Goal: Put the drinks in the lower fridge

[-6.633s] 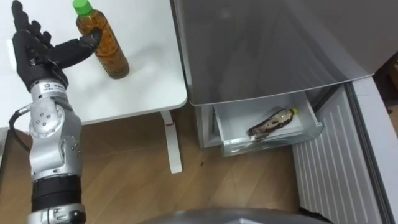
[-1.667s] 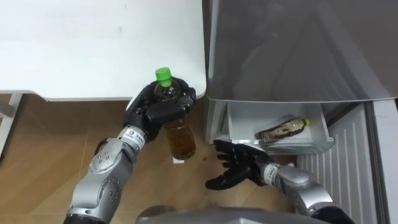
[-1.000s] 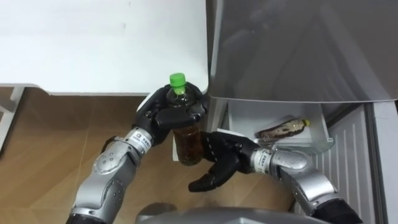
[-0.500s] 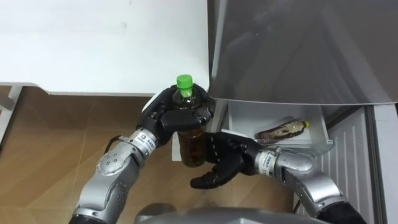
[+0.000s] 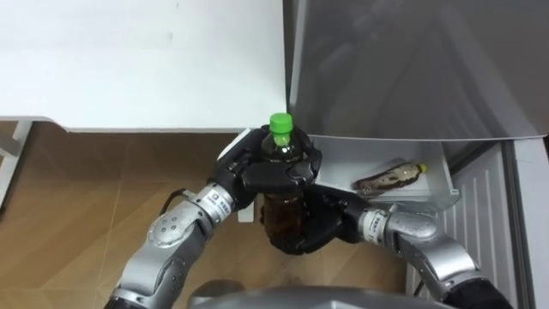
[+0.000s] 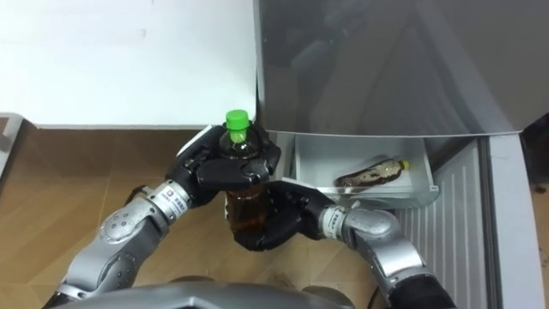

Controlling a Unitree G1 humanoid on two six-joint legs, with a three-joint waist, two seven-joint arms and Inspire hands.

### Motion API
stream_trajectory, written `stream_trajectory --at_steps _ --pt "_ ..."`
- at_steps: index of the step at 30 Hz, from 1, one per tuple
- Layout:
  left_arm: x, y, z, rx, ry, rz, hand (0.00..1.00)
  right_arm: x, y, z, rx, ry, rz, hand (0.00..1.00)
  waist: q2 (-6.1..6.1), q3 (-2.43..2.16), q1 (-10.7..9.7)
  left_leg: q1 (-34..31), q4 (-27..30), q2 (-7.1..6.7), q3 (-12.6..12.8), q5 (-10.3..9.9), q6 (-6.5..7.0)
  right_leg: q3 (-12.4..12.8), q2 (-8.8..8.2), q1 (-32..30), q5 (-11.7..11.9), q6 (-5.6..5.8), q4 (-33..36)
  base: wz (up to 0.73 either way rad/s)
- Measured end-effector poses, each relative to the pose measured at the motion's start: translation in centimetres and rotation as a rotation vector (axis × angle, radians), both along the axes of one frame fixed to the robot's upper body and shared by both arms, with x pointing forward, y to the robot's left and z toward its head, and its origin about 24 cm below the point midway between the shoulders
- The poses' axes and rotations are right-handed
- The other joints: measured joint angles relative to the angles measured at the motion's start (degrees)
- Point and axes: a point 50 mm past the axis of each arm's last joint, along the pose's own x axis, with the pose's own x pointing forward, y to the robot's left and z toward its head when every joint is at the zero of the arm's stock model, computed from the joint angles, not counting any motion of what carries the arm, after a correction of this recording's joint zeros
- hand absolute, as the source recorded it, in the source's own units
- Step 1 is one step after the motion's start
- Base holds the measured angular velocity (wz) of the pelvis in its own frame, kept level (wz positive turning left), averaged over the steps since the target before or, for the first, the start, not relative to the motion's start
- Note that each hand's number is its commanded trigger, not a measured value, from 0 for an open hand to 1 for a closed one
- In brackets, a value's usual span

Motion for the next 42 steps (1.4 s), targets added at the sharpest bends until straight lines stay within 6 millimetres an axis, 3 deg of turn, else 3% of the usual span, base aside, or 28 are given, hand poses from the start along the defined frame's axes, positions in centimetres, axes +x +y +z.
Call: stream_trajectory --at_steps 3,5,6,42 --pt "0.0 0.0 0.1 -0.001 -0.006 -0.001 0.99 0.0 0.1 0.0 0.005 0.002 0.001 1.0 0.03 -0.04 -0.01 0.01 0.01 -0.01 0.01 0.0 0.0 0.07 0.0 0.01 0.0 0.0 0.0 0.0" --pt "0.0 -0.1 0.1 -0.008 -0.005 -0.002 0.13 -0.1 0.2 0.0 0.005 0.003 0.006 1.0 0.03 -0.05 -0.06 0.0 0.01 -0.02 0.01 0.0 0.0 0.06 0.01 0.01 0.0 0.0 0.0 0.0" --pt "0.0 -0.2 0.1 -0.019 -0.002 -0.003 0.0 -0.2 0.4 -0.1 0.007 0.005 0.018 1.0 0.03 -0.05 -0.04 0.0 0.01 -0.03 0.01 0.0 0.0 0.06 0.03 0.01 0.0 0.0 0.01 0.0" --pt "0.1 -0.3 0.5 -0.035 -0.04 -0.006 0.0 -0.9 1.5 0.0 0.098 0.045 0.063 1.0 0.36 0.04 -0.33 -0.2 0.08 0.01 0.15 0.0 0.0 0.03 0.07 -0.09 0.0 0.0 -0.05 0.0"
